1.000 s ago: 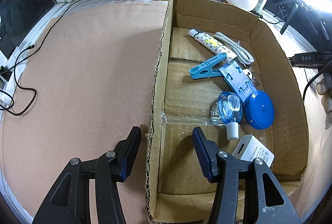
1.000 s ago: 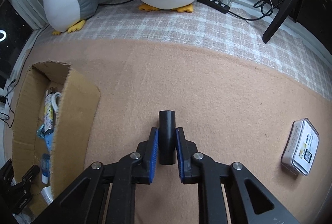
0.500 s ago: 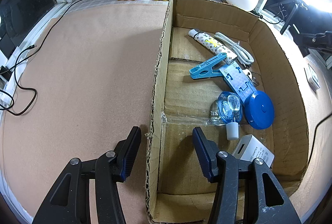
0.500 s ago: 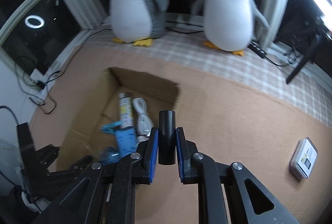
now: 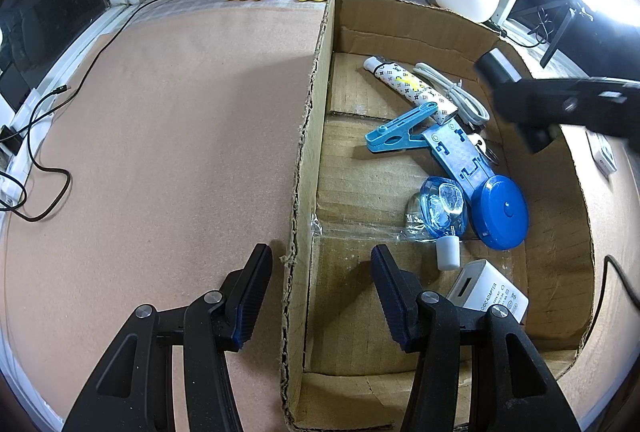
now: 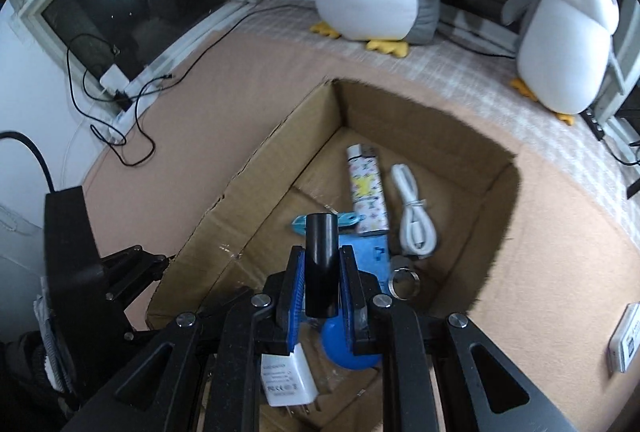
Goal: Organize rigid objects
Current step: 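Carry the black cylinder into the box and open the right gripper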
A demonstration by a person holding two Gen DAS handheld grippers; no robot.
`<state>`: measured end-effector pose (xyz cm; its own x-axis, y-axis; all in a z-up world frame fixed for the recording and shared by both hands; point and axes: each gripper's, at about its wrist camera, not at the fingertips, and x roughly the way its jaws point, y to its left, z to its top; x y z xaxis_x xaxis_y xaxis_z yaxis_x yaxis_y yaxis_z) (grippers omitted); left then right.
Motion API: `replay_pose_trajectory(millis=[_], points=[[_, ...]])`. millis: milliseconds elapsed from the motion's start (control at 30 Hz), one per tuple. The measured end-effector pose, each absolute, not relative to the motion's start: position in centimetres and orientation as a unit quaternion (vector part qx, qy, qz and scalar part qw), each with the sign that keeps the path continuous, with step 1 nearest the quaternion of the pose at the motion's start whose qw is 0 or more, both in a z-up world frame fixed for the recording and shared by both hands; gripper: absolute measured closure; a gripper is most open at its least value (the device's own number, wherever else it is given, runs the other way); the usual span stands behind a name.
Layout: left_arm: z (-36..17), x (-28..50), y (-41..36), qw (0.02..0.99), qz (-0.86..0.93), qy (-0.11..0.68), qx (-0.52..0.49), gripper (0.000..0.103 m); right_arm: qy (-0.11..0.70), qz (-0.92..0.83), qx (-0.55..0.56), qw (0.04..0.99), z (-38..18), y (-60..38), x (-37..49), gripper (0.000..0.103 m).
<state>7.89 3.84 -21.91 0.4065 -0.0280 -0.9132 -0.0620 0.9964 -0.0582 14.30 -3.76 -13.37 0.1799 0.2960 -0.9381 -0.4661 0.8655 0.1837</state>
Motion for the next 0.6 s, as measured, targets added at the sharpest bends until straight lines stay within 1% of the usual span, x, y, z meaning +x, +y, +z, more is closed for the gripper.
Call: replay_pose_trajectory(millis=[233, 600], points=[[-21.9, 7.9, 3.8, 0.838, 0.01, 0.545, -0.042, 0.048, 0.607, 0.261, -0.074, 0.747, -15.2, -2.6, 14.0, 0.088], [-21.9, 7.8, 3.9, 0.838, 0.01, 0.545, -0.042, 0.048, 0.616, 0.266, -0.072, 0.738, -16.3, -1.5, 14.4, 0.087]])
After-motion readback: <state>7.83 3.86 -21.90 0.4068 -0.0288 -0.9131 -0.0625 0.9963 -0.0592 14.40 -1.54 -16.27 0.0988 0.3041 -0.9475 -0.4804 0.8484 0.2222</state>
